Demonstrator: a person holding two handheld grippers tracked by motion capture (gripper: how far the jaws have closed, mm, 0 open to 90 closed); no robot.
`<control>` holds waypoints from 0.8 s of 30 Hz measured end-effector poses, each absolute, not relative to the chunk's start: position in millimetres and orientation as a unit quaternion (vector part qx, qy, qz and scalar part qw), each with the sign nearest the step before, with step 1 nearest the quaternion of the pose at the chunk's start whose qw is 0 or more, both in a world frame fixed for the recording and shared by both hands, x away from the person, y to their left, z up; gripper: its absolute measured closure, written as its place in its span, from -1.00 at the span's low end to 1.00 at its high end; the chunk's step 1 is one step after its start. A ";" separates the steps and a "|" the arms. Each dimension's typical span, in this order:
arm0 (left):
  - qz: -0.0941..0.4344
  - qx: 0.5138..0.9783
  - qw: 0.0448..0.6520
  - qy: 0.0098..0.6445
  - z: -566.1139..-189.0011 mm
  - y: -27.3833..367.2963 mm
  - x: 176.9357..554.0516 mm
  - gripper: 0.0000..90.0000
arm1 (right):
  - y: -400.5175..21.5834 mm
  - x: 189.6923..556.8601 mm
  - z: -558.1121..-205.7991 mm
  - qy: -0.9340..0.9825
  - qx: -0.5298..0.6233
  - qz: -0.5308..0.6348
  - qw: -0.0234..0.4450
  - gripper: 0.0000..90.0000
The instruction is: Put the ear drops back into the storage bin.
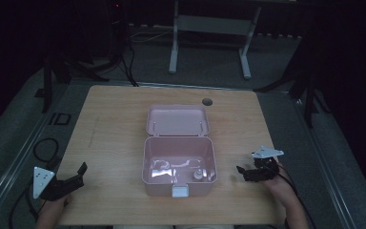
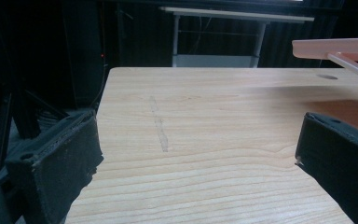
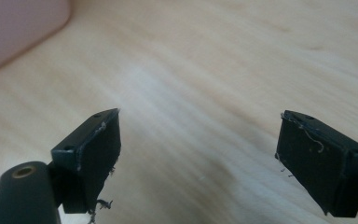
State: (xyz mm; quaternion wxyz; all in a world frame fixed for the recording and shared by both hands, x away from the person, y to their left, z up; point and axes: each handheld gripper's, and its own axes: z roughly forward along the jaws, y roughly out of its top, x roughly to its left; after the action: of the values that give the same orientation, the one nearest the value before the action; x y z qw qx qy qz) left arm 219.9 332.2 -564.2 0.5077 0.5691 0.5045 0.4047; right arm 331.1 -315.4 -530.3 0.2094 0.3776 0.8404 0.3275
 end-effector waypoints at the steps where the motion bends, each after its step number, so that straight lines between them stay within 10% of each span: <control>1: 0.405 0.569 0.508 0.504 -564.2 332.2 219.9 -0.99 | -317.5 330.5 -530.6 0.829 0.390 0.336 0.216 -0.71; 24: 0.405 0.569 0.508 0.504 -564.2 332.1 219.8 -0.99 | -319.1 313.0 -545.9 0.670 0.497 0.378 0.402 -0.71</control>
State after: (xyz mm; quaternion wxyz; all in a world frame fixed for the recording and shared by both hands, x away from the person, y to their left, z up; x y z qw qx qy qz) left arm 219.8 332.1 -564.2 0.5077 0.5693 0.5042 0.4049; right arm 313.0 -319.1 -545.9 0.4016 0.4968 0.6702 0.3777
